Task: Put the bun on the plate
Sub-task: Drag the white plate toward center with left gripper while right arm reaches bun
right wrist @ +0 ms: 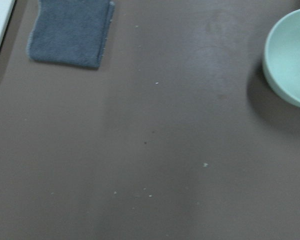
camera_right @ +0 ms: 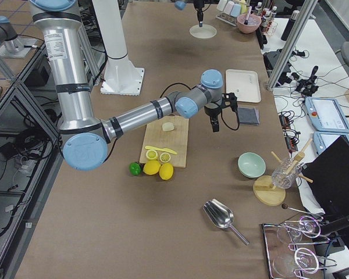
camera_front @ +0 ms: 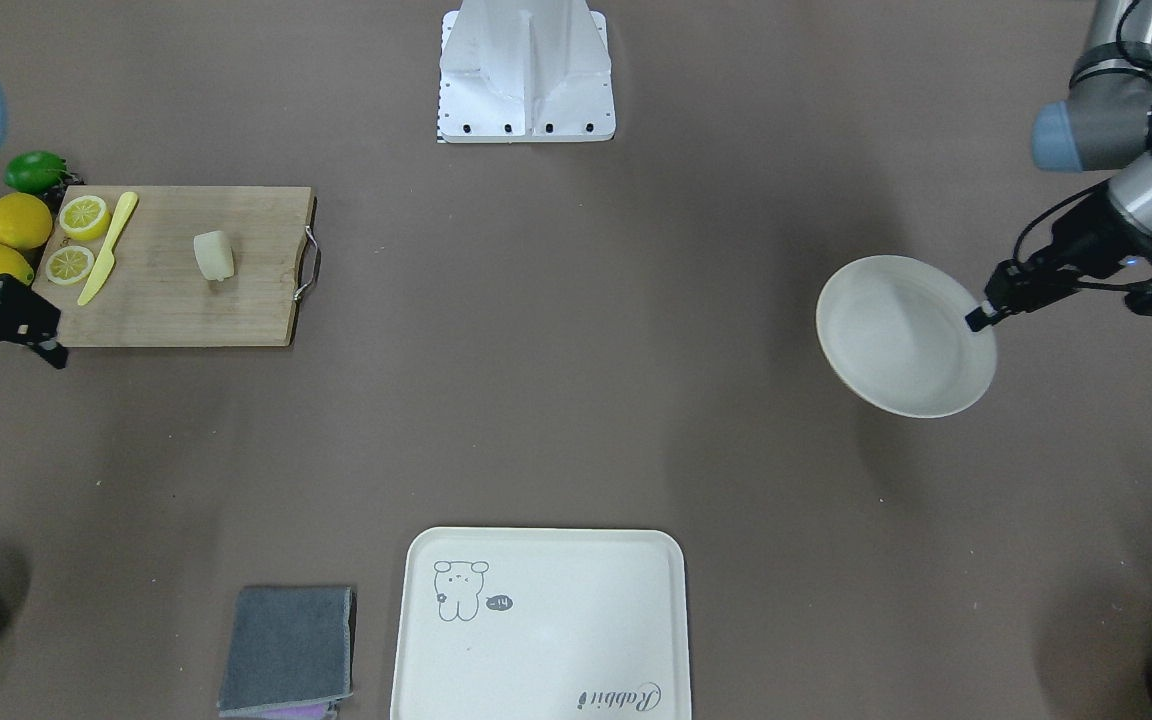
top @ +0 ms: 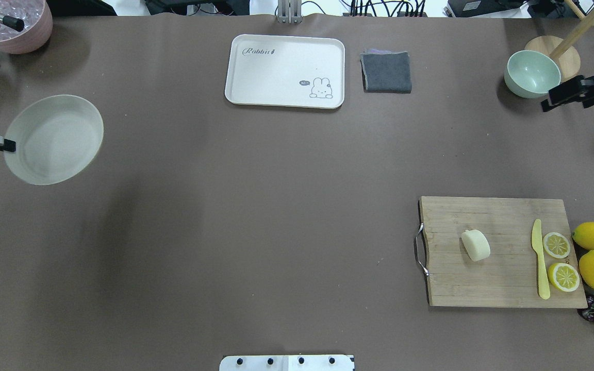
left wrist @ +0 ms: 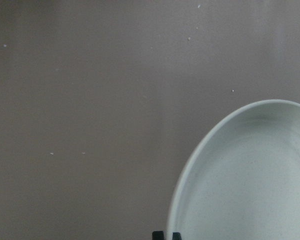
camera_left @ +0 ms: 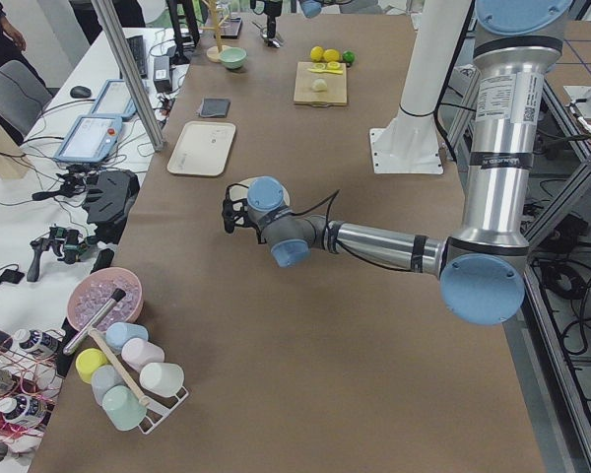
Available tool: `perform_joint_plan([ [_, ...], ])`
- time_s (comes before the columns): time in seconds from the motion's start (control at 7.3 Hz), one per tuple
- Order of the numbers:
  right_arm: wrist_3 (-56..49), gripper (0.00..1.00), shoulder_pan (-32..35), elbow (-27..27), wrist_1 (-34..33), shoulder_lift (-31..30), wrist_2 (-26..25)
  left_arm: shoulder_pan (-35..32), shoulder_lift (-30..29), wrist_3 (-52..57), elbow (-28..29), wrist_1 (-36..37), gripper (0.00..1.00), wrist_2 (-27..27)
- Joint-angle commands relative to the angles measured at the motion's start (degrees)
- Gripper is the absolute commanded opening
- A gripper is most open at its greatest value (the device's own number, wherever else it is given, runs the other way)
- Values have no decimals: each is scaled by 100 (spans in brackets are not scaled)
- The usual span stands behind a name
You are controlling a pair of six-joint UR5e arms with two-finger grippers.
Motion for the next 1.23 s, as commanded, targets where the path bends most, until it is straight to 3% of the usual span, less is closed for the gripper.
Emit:
perform_joint_plan([
  [0.0, 293, 100, -677, 332, 111, -128, -178, 1022, -611, -1101, -105, 70, 0, 1030],
  [0.14, 293, 100, -1028, 630, 120, -435, -343, 1226, -893, -1339, -140, 306, 0, 1294],
  [0.55, 432, 100, -1847, 783, 723, -1278, -809, 2158, -1729, -1526, -850, 2290, 0, 2358],
  [1.1, 1417, 100, -2604, 765, 1043, -1457, -1364, 3493, -2433, -2009, -616, 3095, 0, 3729],
])
